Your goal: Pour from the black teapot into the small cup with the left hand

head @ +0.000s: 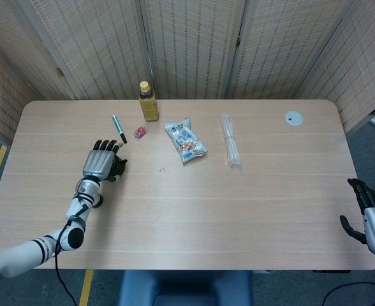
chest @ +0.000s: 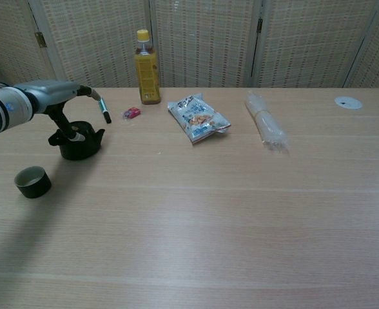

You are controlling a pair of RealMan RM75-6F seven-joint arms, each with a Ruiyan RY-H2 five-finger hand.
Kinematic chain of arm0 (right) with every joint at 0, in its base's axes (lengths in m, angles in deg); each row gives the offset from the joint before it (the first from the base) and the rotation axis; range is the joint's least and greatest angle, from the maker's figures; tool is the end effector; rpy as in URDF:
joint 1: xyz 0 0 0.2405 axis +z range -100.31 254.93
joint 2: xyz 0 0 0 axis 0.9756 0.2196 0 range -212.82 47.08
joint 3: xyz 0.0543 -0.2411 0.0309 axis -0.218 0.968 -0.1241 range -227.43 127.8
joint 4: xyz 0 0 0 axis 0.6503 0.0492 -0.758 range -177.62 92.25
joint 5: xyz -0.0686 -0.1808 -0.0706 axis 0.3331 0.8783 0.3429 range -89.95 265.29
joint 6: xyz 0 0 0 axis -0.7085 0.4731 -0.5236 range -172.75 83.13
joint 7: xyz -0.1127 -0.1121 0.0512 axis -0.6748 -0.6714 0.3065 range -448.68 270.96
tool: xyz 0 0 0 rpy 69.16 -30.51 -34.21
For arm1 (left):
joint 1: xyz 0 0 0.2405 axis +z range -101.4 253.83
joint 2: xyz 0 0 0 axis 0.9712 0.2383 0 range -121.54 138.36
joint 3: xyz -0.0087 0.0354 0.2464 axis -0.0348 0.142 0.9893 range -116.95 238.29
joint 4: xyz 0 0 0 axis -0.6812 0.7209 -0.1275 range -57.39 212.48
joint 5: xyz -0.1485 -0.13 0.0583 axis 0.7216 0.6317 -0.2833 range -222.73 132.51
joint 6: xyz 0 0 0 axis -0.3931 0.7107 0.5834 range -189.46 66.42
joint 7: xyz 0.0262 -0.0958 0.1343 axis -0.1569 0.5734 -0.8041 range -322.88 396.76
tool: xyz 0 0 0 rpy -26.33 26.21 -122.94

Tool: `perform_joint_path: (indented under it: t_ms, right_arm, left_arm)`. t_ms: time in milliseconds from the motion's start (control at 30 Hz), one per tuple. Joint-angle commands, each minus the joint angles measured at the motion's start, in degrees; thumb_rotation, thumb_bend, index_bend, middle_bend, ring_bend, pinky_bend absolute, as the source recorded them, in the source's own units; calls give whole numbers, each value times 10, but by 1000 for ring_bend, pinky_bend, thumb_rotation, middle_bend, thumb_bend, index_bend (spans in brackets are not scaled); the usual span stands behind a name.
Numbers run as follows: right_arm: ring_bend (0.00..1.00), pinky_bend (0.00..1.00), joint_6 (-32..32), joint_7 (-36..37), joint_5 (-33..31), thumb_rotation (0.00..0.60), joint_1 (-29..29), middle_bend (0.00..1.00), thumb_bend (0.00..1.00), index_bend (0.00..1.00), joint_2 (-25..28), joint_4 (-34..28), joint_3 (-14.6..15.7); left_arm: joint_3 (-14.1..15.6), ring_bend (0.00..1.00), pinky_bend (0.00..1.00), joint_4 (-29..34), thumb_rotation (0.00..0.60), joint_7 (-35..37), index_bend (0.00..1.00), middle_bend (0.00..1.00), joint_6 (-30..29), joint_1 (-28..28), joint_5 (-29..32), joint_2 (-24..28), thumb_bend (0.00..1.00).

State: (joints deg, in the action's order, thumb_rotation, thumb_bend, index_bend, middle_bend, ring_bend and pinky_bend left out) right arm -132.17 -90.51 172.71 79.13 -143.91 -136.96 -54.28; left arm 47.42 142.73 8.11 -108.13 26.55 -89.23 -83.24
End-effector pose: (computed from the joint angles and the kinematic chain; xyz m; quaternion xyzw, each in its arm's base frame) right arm -0.3078 -0.1922 0.1850 0.5753 -0.3716 0.3776 0.6233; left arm -0.1880 0.4385 -0.0010 -0.7066 -0.3881 -0.2619 0.5306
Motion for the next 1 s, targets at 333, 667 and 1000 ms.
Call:
perform_joint_path:
  t_ms: [333,667,1000]
  right_arm:
    - [212,56,2,0,0,600,2,155,362,97,-2,2,-1]
    - [212,56,1,-1,-2,600,0,155,362,99,-3,2,0]
    - [213,56,-1,-3,-5,600,-2,157,362,102,-3,1,0]
  left_arm:
    - [18,71,0,-35,600,-15,136,93,4,2,15,-4,259]
    - [27,77,0,-80,600,-36,136,92,5,1,19,-6,259]
    - [28,97,0,-94,600,-13,151,93,28,11,8,0,259]
